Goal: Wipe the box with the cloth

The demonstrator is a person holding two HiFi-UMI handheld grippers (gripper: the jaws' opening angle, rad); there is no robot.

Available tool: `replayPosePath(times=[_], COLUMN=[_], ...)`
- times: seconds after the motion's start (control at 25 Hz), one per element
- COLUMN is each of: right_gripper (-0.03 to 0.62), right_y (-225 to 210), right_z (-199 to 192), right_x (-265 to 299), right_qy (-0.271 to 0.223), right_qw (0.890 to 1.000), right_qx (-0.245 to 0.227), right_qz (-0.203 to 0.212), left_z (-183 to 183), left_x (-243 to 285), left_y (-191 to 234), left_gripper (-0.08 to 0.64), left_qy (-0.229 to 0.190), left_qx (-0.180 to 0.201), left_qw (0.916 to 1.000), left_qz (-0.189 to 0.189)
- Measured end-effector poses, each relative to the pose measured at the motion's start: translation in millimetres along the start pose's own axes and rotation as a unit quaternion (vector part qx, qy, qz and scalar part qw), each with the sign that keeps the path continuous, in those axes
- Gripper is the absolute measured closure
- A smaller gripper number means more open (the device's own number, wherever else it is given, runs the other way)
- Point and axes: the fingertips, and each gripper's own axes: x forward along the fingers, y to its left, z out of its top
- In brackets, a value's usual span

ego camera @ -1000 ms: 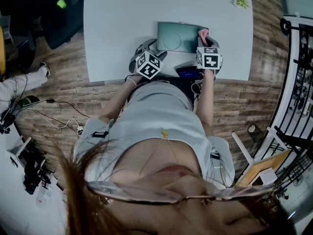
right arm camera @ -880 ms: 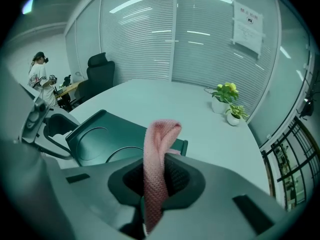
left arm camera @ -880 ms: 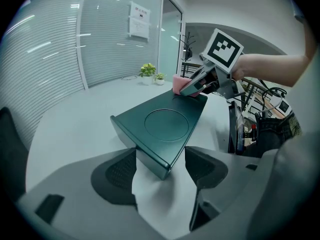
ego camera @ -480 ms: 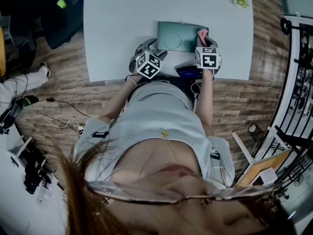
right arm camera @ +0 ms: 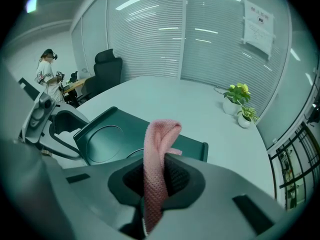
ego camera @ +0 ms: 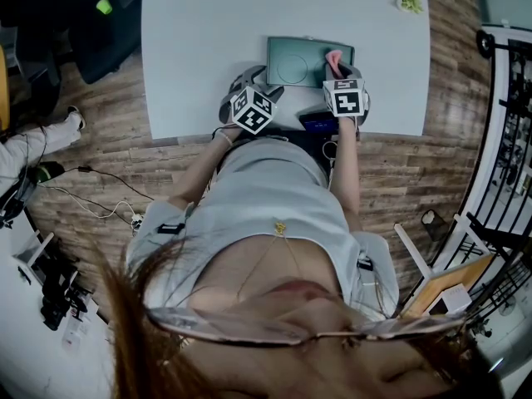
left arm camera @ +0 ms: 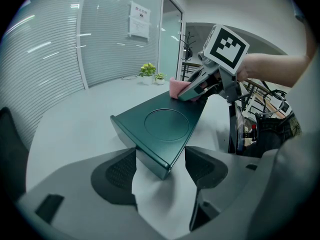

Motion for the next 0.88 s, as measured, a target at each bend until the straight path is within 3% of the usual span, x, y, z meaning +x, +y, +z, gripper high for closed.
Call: replayPosePath(times=[0.88], right_gripper=[0.549], right_y=[54.1], right_z=[21.7], right_x=[7.7], right_qy=[-0.001], right_qw=[0.996], right_qx=[-0.013], right_qz=[0.09], left_z=[0.7], left_x=[1.9], left_y=[0.1], left_gripper=[0.25], left_qy=[0.002], left_qx=[0.002], left_qw=[1.0], left_qz=[0.001])
